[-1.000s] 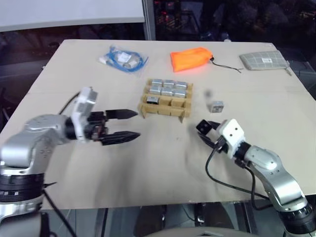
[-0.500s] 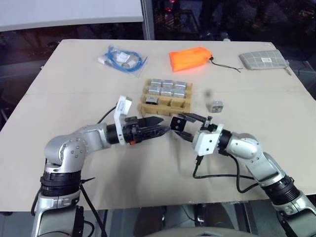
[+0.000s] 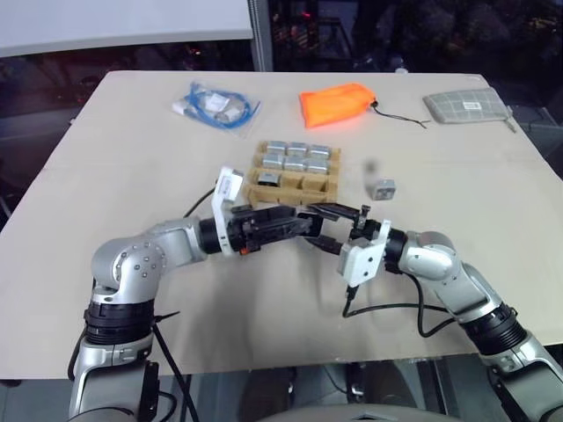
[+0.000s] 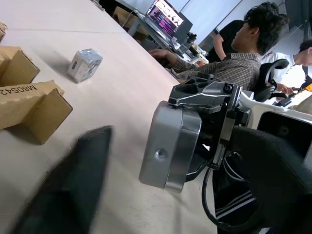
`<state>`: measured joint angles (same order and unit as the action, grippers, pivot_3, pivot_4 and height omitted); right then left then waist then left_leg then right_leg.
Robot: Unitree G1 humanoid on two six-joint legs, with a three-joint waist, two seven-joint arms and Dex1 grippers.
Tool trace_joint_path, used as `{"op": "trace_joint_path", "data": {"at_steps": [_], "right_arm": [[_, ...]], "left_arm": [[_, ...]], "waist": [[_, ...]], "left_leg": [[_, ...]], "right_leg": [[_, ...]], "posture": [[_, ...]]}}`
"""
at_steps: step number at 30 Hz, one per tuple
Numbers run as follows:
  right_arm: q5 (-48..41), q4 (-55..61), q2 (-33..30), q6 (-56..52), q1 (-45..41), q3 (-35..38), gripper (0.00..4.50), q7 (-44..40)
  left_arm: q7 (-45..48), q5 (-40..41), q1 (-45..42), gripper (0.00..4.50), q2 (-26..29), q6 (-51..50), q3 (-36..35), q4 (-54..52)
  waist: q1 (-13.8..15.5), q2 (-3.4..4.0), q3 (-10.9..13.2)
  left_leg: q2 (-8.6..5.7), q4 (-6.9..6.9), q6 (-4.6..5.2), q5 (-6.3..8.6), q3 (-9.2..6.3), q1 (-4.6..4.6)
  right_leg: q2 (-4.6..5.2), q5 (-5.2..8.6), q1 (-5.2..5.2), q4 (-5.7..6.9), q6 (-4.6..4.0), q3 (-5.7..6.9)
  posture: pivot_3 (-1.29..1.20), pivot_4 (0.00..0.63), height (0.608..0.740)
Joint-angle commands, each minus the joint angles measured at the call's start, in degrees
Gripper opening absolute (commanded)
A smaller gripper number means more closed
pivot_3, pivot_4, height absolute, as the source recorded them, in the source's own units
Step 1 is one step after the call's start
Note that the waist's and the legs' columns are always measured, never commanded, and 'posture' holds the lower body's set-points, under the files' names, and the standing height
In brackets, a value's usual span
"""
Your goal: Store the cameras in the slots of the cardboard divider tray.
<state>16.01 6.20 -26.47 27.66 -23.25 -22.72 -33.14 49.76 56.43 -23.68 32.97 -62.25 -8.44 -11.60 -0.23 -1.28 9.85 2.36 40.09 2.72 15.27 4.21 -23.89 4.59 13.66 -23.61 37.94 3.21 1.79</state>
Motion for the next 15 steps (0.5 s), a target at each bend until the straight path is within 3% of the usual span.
{"op": "trace_joint_path", "data": {"at_steps": [1, 3, 4, 10, 11, 13, 15], "right_arm": [[0.19, 1.38, 0.55, 1.20, -1.03, 1.13, 1.94, 0.74], [0.32, 1.47, 0.65, 1.29, -0.94, 1.20, 1.94, 0.86], [0.36, 1.51, 0.67, 1.32, -0.92, 1.22, 1.94, 0.89], [-0.48, 4.20, 0.97, -4.90, 0.57, 2.09, 1.94, -0.14], [-1.66, 5.07, 1.22, -7.21, 1.05, 2.29, 2.94, -0.72], [-2.67, 5.75, 1.50, -9.20, 1.47, 2.43, 3.53, -1.15], [-3.30, 6.15, 1.47, -11.88, 1.96, 2.51, 4.46, -2.01]], "left_arm": [[1.24, 1.66, -0.70, 1.72, 0.53, -0.62, 0.14, -0.60], [1.39, 1.54, -0.80, 0.95, 0.61, -0.70, 0.34, -0.38], [1.51, 1.45, -0.82, 0.79, 0.70, -0.70, 0.51, -0.29], [1.32, 0.19, -1.08, 0.79, 0.41, 0.53, 1.20, -0.05], [1.02, 0.02, -1.31, 0.79, 0.10, 0.76, 1.09, 0.20], [1.24, -1.11, -1.73, 0.79, -0.03, 2.11, 1.23, 0.42], [2.04, -2.60, -2.43, 0.79, 0.34, 4.19, 1.53, 0.63]], "waist": [[-0.16, 0.00, 0.00], [-0.24, 0.00, 0.00], [-0.29, 0.00, 0.00], [-0.32, 0.00, 0.00], [-0.33, 0.01, 0.00], [-0.32, 0.00, 0.00], [-0.33, 0.00, 0.00]], "left_leg": [[0.00, 0.00, 0.00, 0.00, 0.00, 0.00], [0.00, 0.00, 0.00, 0.00, -0.01, 0.00], [0.00, 0.00, -0.01, 0.00, 0.00, 0.00], [0.00, 0.00, -0.01, 0.00, 0.00, 0.00], [0.00, 0.00, -0.01, 0.00, -0.01, 0.00], [0.00, 0.00, -0.01, 0.00, -0.01, 0.00], [-0.01, 0.00, -0.01, 0.00, 0.00, 0.01]], "right_leg": [[0.00, 0.00, 0.00, 0.00, 0.00, 0.00], [0.00, 0.00, 0.00, 0.00, 0.00, 0.01], [0.00, 0.00, 0.00, 0.00, 0.00, 0.00], [0.00, 0.00, 0.00, 0.00, 0.00, 0.00], [0.00, 0.00, 0.00, 0.00, 0.00, 0.01], [0.01, 0.00, 0.01, 0.01, 0.00, 0.01], [0.01, 0.00, 0.02, 0.00, 0.00, 0.00]], "posture": [[0.00, 0.150, 0.740], [0.00, 0.150, 0.740], [0.00, 0.150, 0.740], [0.00, 0.150, 0.740], [0.00, 0.150, 0.740], [0.00, 0.150, 0.740], [0.00, 0.150, 0.740]]}}
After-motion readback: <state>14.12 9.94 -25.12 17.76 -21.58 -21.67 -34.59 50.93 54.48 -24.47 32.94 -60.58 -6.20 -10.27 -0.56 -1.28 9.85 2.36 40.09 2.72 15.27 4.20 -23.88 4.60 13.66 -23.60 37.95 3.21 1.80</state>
